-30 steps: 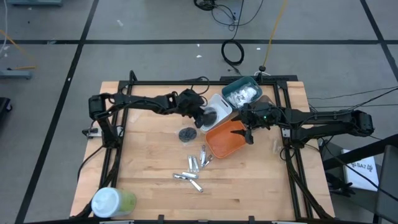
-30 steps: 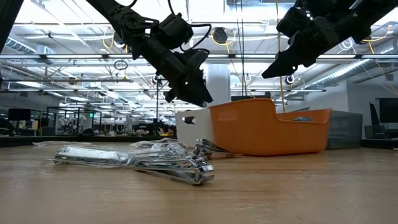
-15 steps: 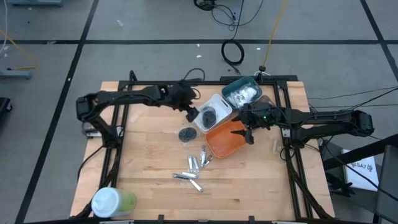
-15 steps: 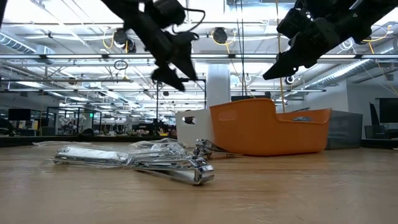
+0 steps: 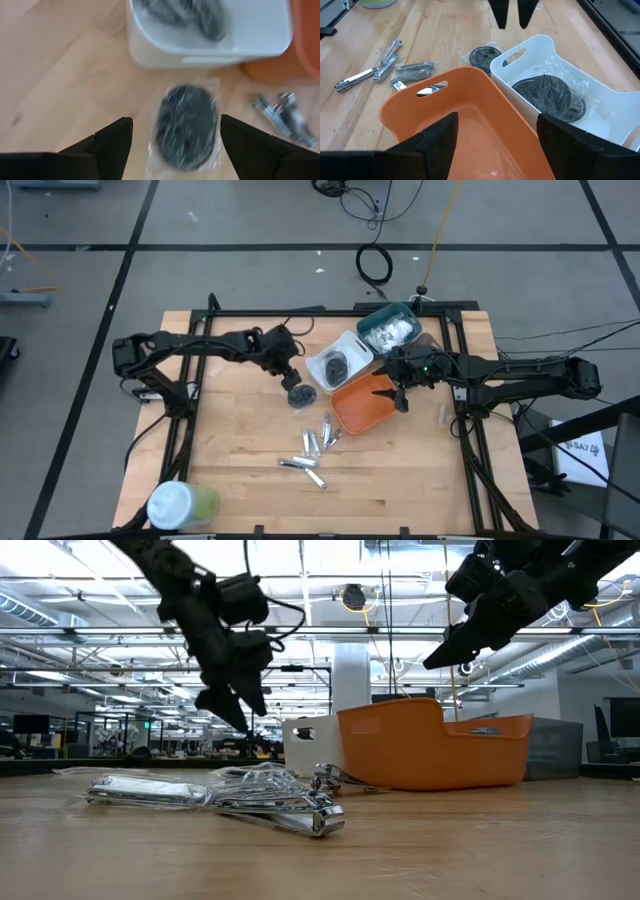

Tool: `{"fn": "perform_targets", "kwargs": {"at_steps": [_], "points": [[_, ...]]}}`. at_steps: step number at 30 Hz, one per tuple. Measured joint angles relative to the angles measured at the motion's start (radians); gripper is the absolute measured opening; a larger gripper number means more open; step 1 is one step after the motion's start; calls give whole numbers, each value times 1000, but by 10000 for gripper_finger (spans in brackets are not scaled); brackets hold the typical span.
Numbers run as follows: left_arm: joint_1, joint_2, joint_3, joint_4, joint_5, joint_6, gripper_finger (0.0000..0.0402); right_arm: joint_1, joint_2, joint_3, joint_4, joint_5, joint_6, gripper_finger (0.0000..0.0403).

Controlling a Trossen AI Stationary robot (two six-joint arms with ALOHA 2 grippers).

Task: Pick & Place Travel size toiletries
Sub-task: Put the black hairbrush into the white bin

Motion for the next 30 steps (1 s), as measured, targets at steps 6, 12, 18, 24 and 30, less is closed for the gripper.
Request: {"fn": "perform_targets", "kwargs": {"at_steps": [6, 12, 18, 24, 30], "points": [[49, 0, -97, 163, 71, -8, 274, 0, 0, 0, 0, 0, 3, 256], [67, 5, -137, 168, 36, -19, 285, 0, 0, 0, 0, 0, 3, 256], [51, 57, -138, 231, 36, -37, 289, 0, 0, 0, 0, 0, 2, 256], [34, 147, -138, 329, 97, -31, 289, 0, 0, 0, 3, 0, 3, 256], [34, 196, -135, 365, 94, -21, 289, 0, 0, 0, 3, 0, 3, 256]]}}
